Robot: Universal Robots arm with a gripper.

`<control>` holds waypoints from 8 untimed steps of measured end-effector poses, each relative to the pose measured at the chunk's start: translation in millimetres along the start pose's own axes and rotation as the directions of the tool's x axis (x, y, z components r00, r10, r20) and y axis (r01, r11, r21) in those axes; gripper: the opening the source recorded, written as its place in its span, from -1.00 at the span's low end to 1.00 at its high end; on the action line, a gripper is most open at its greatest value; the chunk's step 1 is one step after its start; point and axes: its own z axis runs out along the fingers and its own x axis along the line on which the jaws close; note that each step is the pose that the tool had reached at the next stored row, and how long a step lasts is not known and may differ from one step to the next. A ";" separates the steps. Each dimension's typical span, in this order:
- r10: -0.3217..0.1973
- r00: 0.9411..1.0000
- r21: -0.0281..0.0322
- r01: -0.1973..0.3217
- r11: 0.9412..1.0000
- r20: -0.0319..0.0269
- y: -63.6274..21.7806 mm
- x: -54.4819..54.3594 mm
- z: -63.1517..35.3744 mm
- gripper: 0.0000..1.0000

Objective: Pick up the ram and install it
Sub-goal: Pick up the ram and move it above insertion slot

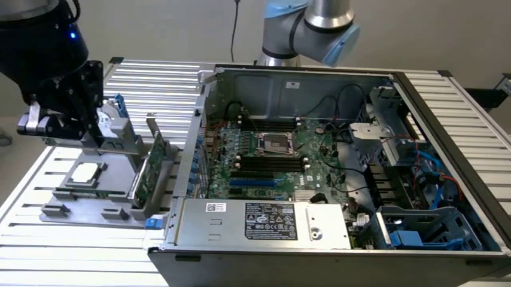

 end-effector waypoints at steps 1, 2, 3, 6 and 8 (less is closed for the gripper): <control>0.000 1.000 0.000 0.000 1.000 0.000 -4.2 -0.5 -4.6 -0.73; 0.000 1.000 0.000 0.000 1.000 0.000 -8.7 -1.0 -9.6 -0.73; 0.000 1.000 0.000 0.000 1.000 0.000 -13.0 -1.4 -14.3 -0.73; 0.000 1.000 0.000 0.000 1.000 0.000 -25.8 -2.8 -28.4 -0.73; 0.000 1.000 0.000 0.000 1.000 0.000 -34.3 -3.8 -37.9 -0.73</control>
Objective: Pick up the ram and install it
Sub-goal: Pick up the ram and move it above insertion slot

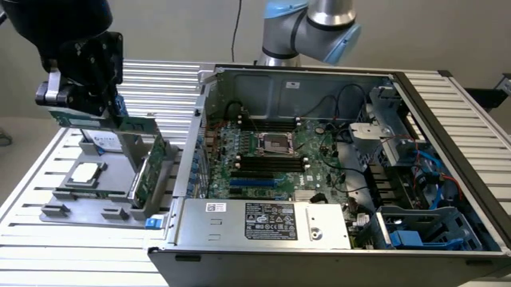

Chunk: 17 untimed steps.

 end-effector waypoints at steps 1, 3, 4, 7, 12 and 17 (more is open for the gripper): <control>0.000 1.000 0.000 0.000 1.000 0.000 -4.3 -0.5 -4.7 -0.73; 0.000 1.000 0.000 0.000 1.000 0.000 -13.1 -1.7 -14.5 -0.73; 0.000 1.000 0.000 0.000 1.000 0.000 -17.4 -2.2 -19.2 -0.73; 0.000 1.000 -0.001 0.000 1.000 0.000 -30.3 -3.9 -33.3 -0.73; 0.000 1.000 -0.002 0.000 1.000 0.000 -51.9 -6.8 -52.1 -0.73; 0.000 1.000 -0.002 0.000 1.000 0.000 -74.5 -9.9 -54.9 -0.73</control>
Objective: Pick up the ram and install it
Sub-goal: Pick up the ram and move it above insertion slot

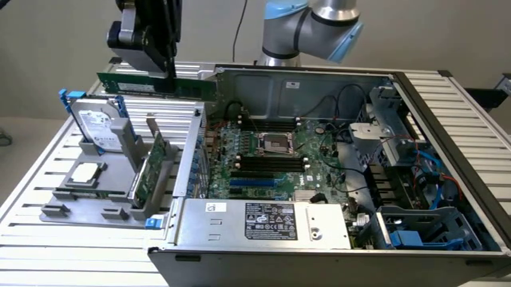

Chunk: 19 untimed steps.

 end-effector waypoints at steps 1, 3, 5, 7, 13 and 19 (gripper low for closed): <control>0.000 1.000 0.000 0.000 1.000 0.000 -4.5 -0.9 0.0 -0.73; 0.000 1.000 0.000 0.000 1.000 0.000 -13.3 -3.3 1.6 -0.73; 0.000 1.000 0.000 0.000 1.000 0.000 -22.8 -6.8 4.8 -0.73; 0.000 1.000 0.000 0.000 1.000 0.000 -31.6 -10.6 8.0 -0.73; 0.000 1.000 0.000 0.000 1.000 0.000 -58.9 -24.0 17.9 -0.73; 0.000 1.000 0.000 0.000 1.000 0.000 -85.2 -37.0 27.9 -0.73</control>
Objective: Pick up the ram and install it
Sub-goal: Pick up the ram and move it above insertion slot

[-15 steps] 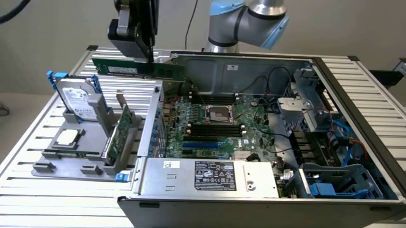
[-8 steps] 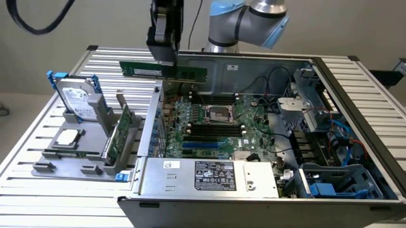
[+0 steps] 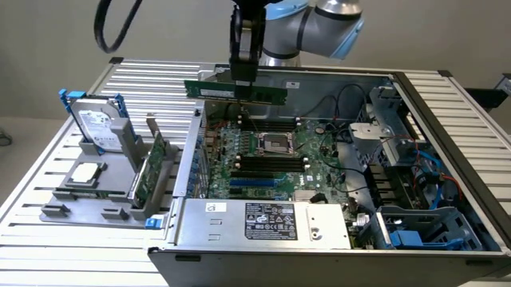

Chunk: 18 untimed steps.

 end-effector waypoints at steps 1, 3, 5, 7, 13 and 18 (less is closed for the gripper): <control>0.000 1.000 0.000 0.000 1.000 0.000 -4.1 -2.0 1.6 -0.73; 0.000 1.000 0.000 0.000 1.000 0.000 -12.4 -6.1 5.1 -0.73; 0.000 1.000 0.000 0.000 1.000 0.000 -20.0 -9.9 8.4 -0.73; 0.000 1.000 0.000 0.000 1.000 0.000 -27.4 -13.6 11.8 -0.73; 0.000 1.000 0.000 0.000 1.000 0.000 -43.7 -25.1 22.2 -0.73; -0.003 1.000 0.000 0.003 1.000 0.000 -49.6 -35.3 31.4 -0.73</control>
